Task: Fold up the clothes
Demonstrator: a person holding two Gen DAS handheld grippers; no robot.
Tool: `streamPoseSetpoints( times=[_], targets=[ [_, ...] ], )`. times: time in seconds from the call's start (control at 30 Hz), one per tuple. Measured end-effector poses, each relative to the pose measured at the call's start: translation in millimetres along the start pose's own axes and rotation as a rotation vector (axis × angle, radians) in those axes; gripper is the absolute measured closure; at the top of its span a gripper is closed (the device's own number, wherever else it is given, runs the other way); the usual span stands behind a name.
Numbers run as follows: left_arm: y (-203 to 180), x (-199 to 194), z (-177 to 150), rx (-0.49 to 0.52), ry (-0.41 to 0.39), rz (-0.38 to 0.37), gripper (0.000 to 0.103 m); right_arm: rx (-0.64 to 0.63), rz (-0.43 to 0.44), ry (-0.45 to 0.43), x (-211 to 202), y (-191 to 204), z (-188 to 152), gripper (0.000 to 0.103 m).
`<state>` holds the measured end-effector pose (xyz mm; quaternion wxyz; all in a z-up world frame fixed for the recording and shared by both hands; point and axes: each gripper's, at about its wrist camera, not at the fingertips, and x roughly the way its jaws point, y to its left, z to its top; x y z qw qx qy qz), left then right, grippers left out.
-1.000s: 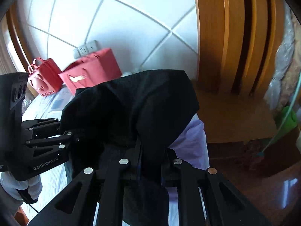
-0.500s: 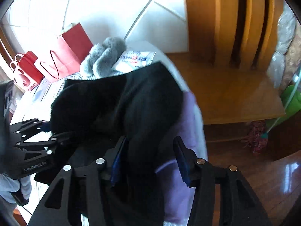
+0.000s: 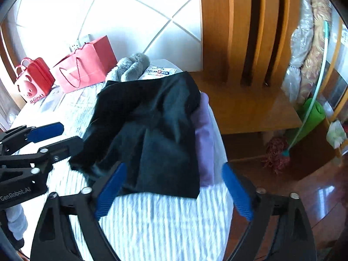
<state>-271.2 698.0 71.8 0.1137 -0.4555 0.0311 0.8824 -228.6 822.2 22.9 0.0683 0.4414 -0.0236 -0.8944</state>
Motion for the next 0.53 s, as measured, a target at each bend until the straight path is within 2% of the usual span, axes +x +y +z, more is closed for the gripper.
streamPoseSetpoints(
  times=[0.07, 0.2, 0.27, 0.53],
  targets=[
    [-4, -7, -9, 0.007, -0.026, 0.021, 0.041, 0.005, -0.001, -0.006, -4, 0, -4, 0.007],
    [-19, -18, -18, 0.007, -0.022, -0.008, 0.041, 0.006, -0.01, -0.011, -7, 2, -7, 0.006],
    [-21, -23, -19, 0.001, -0.015, -0.027, 0.041, 0.006, -0.014, -0.013, -9, 2, -8, 0.001],
    [-30, -28, -21, 0.057, -0.026, 0.015, 0.04, 0.007, -0.031, -0.021, -16, 5, -13, 0.0]
  ],
)
